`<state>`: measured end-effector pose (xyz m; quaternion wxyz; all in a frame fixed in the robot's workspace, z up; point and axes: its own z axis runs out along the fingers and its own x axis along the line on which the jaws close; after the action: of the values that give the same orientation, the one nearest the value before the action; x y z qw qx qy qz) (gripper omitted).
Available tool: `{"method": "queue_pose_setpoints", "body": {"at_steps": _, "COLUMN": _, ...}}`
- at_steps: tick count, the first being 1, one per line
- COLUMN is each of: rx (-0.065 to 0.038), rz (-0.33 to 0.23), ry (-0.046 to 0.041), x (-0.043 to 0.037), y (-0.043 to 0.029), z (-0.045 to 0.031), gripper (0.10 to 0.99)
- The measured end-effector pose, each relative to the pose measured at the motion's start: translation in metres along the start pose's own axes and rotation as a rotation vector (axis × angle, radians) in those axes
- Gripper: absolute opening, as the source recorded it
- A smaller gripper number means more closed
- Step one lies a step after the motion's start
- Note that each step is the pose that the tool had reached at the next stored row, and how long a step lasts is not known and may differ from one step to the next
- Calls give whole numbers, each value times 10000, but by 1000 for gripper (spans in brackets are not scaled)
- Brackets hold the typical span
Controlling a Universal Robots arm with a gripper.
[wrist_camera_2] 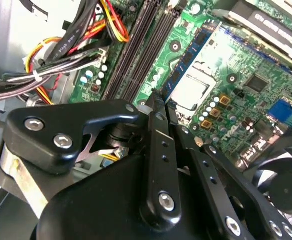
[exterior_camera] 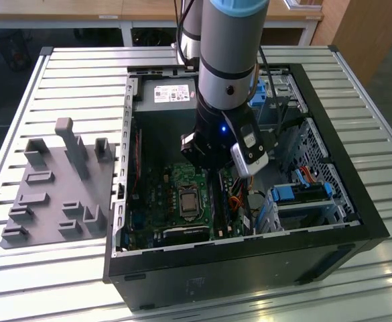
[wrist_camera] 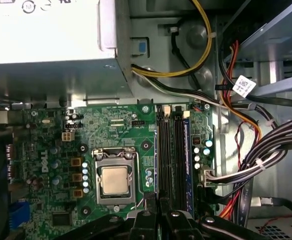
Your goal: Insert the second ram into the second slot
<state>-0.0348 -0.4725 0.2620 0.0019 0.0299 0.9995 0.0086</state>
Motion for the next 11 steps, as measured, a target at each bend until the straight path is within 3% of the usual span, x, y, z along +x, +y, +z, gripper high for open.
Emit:
{"method": "queue_pose_setpoints", "body": {"at_steps": 5, "rx": 2, "rz": -85, "ry": 15, "x": -34, "y": 3, "z": 27, "gripper": 137}}
{"method": "queue_pose_setpoints", "body": {"at_steps": 11, "rx": 0, "rz": -678, "ry": 26, "x": -39, "y": 4, "z": 51, "gripper": 137}}
